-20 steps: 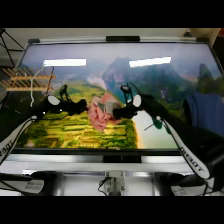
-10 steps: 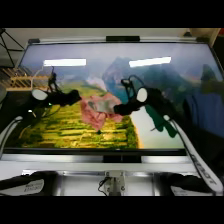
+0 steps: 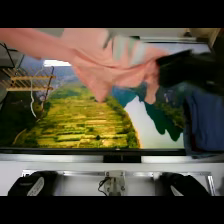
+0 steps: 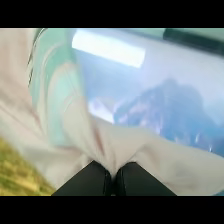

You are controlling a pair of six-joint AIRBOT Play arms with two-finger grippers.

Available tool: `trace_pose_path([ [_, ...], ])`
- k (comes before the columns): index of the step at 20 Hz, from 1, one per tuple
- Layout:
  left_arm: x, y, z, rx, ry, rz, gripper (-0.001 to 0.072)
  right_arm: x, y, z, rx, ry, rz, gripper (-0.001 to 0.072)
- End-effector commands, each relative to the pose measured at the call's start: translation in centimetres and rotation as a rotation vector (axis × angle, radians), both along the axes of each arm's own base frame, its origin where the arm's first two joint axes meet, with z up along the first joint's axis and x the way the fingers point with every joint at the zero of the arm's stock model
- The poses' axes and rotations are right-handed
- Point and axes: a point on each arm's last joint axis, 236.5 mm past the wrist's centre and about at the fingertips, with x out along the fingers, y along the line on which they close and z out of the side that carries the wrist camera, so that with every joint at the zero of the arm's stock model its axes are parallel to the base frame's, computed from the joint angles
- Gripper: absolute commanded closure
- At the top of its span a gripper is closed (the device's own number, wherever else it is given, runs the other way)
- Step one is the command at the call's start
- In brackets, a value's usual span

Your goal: Fold the shirts.

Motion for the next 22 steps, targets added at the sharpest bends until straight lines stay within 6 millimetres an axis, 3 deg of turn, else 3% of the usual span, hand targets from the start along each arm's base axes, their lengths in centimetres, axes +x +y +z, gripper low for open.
trace_pose_path([
  [1, -8.2, 1.5, 4.6, 0.067, -0.152, 0.111, 0.0666, -6.2, -3.5, 9.0, 0.143, -0.260, -0.035, 0.0650],
  [3, -8.5, 2.3, 2.5, 0.084, -0.057, 0.150, 0.0666, -7.3, -4.0, 9.2, 0.152, -0.259, -0.036, 0.0650],
  [5, -7.5, 2.5, -1.0, 0.146, 0.067, 0.154, 0.0666, -6.5, -4.3, 8.5, 0.121, -0.243, -0.058, 0.0650],
  [7, -5.8, 3.2, -5.2, 0.190, 0.192, 0.167, 0.0666, -3.8, -4.4, 6.7, 0.061, -0.204, -0.103, 0.0650],
  [9, -3.9, 4.0, -9.6, 0.208, 0.300, 0.179, 0.0665, 0.1, -3.4, 3.4, -0.010, -0.116, -0.121, 0.0650],
  [11, -1.8, 4.7, -14.4, 0.216, 0.411, 0.186, 0.0666, 4.4, -1.5, -2.2, -0.082, 0.034, -0.119, 0.0650],
  [13, 0.8, 5.7, -18.5, 0.206, 0.478, 0.208, 0.0666, 8.6, 0.4, -9.8, -0.130, 0.234, -0.132, 0.0650],
  [15, 3.7, 6.7, -21.7, 0.183, 0.508, 0.238, 0.0665, 11.9, 2.5, -18.8, -0.167, 0.450, -0.145, 0.0649],
  [17, 7.0, 7.6, -24.9, 0.166, 0.558, 0.258, 0.0666, 13.8, 4.9, -27.2, -0.158, 0.636, -0.139, 0.0649],
  [19, 10.0, 8.3, -28.3, 0.154, 0.621, 0.269, 0.0665, 14.7, 7.5, -33.7, -0.104, 0.768, -0.119, 0.0649],
  [21, 12.7, 8.9, -32.4, 0.137, 0.693, 0.278, 0.0665, 15.2, 9.6, -38.3, -0.035, 0.853, -0.113, 0.0649],
  [22, 13.8, 8.9, -34.6, 0.117, 0.736, 0.276, 0.0664, 15.5, 10.1, -39.6, -0.013, 0.871, -0.116, 0.0649],
])
